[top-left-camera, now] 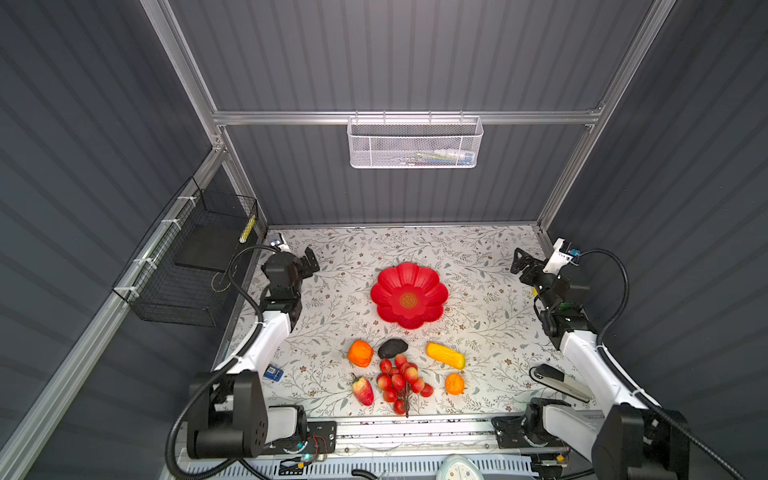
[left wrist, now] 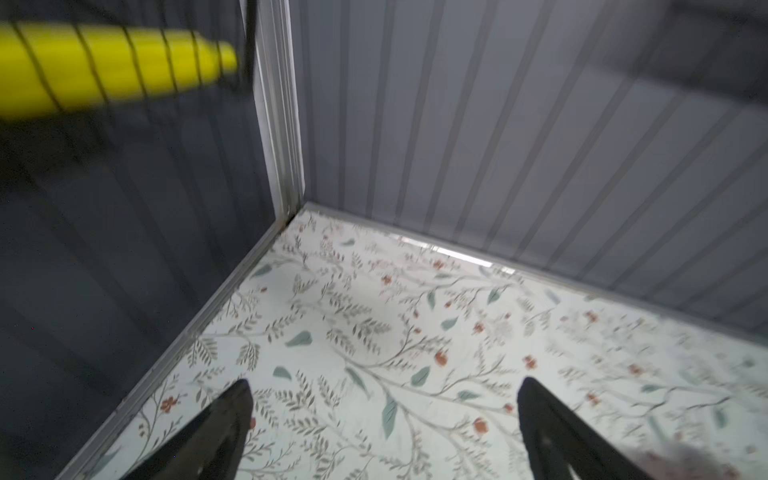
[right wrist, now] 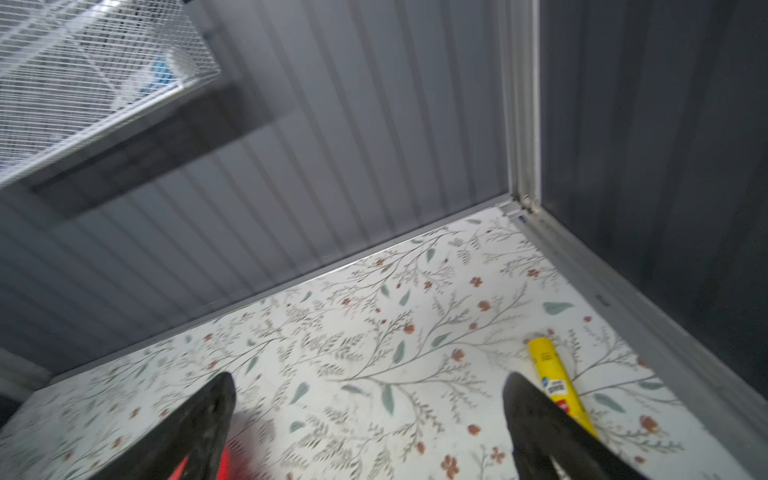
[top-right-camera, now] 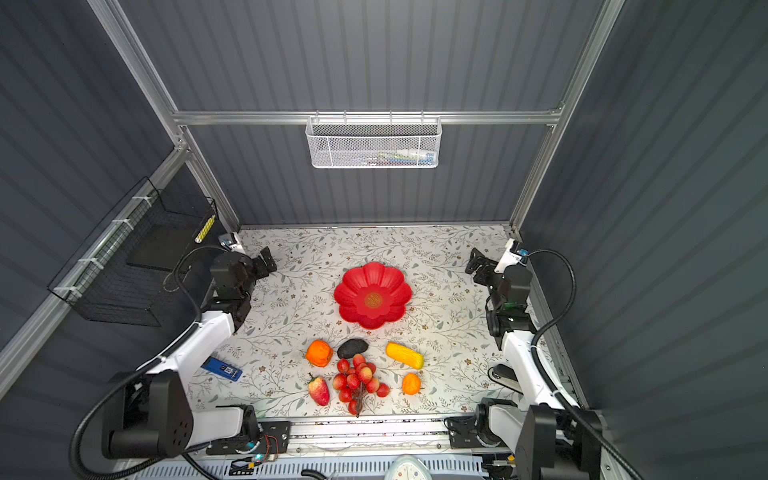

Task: Place and organize the fake fruits in the fruit bowl
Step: 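Raise both arms from rest toward the fruits, then grasp the small orange tangerine with the right gripper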

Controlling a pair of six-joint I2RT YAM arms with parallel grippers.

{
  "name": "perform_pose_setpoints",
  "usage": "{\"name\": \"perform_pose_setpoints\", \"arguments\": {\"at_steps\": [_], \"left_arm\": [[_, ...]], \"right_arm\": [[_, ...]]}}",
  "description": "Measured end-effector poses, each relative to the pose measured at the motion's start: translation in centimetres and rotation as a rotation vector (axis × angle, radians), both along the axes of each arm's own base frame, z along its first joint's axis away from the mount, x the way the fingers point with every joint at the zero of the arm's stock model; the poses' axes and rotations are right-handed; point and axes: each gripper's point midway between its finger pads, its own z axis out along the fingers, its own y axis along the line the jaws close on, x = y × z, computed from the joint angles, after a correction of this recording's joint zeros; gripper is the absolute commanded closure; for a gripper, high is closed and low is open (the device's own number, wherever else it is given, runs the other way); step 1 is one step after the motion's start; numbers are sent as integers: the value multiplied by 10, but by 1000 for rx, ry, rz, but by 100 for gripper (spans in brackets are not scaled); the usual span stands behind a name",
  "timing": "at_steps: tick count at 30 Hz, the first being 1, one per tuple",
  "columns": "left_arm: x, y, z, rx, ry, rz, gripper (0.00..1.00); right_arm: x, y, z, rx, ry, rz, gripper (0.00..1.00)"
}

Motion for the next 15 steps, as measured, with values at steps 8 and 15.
{"name": "perform_pose_setpoints", "arguments": {"at_steps": [8,15], "left_arm": [[-49,-3,-30,-115,135,12,0],[-64,-18,-62,-164,233,-58,0]], "right_arm": [[-57,99,-56,13,424,260,2],[-153,147,-103,-32,722,400,7]]}}
